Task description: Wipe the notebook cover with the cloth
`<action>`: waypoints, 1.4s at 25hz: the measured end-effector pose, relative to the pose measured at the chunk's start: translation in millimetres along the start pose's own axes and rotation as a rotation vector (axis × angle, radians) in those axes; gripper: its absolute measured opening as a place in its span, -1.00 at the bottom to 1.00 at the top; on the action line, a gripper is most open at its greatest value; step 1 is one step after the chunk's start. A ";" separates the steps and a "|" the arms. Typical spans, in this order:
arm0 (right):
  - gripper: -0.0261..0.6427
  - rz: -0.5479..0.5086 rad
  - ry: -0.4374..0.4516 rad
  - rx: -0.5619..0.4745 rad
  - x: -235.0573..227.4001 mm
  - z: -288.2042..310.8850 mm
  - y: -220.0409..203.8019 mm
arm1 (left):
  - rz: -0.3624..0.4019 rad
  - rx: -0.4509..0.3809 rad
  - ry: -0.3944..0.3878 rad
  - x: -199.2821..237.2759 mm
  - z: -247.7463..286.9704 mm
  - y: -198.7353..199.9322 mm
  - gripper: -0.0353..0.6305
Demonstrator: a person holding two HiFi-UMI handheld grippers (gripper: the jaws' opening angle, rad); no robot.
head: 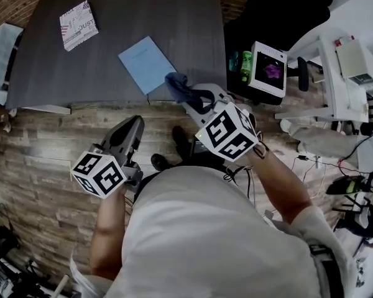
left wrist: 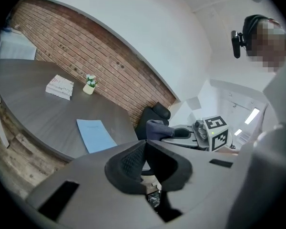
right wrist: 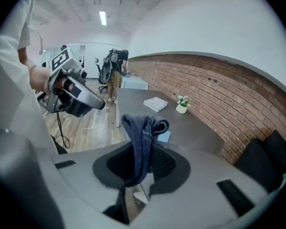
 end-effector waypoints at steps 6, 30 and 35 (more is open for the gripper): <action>-0.67 0.225 0.013 -0.184 12.4 -20.9 7.3 | 0.031 -0.048 -0.024 -10.3 -22.8 9.2 -0.87; -0.67 0.374 -0.058 -0.381 11.0 -36.2 30.4 | 0.031 -0.147 -0.022 -5.0 -67.5 12.5 -0.87; -0.67 0.378 -0.071 -0.377 13.6 -37.4 33.0 | 0.021 -0.144 -0.030 -1.7 -70.0 11.4 -0.87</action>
Point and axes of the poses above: the fingertips, and each gripper's own axes: z forward along the fingers, x to its left, y out of its top, the point moved 7 cm from there along -z, backward along the fingers, and after that the axes turned 9 degrees about y, right-handed, at the moved point
